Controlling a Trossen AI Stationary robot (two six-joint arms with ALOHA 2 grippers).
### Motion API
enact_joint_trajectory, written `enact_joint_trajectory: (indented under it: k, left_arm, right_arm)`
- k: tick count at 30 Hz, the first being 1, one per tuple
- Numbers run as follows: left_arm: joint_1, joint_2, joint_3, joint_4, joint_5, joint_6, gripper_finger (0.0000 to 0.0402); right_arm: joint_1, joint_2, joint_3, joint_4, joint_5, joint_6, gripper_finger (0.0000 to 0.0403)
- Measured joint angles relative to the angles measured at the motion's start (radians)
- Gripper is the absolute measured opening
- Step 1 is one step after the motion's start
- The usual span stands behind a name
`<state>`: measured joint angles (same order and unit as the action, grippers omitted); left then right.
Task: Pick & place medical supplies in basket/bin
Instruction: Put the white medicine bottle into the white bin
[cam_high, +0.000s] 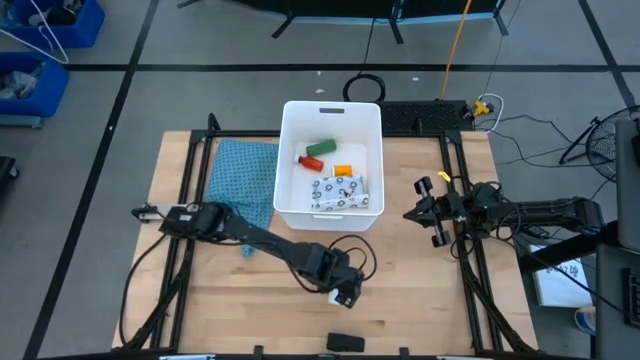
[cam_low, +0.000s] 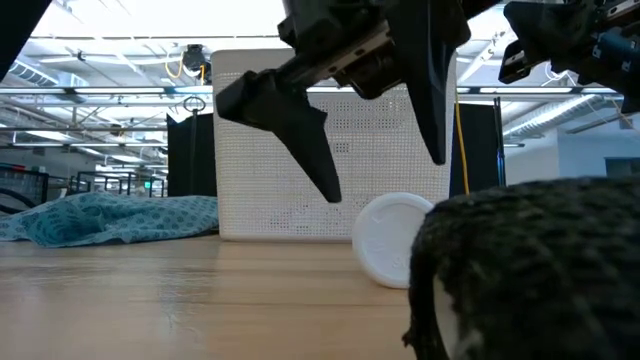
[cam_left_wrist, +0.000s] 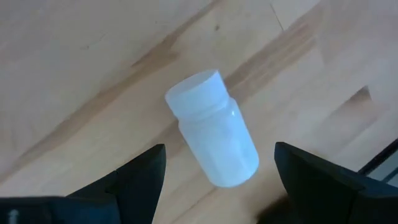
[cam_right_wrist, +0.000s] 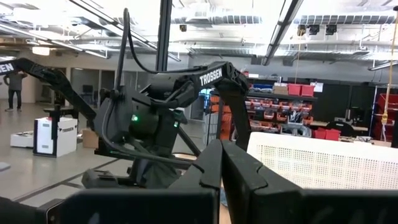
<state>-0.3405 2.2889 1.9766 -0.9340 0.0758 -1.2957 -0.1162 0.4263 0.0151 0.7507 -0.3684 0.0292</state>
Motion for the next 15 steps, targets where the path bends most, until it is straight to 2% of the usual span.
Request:
enact_joint_trajectory:
  k: [15]
  left_arm:
    - [0.012,0.107,0.005,0.07,-0.005,0.035,0.0302]
  right_arm:
    - [0.0,0.0,0.0,-0.011,0.0,0.008,0.0]
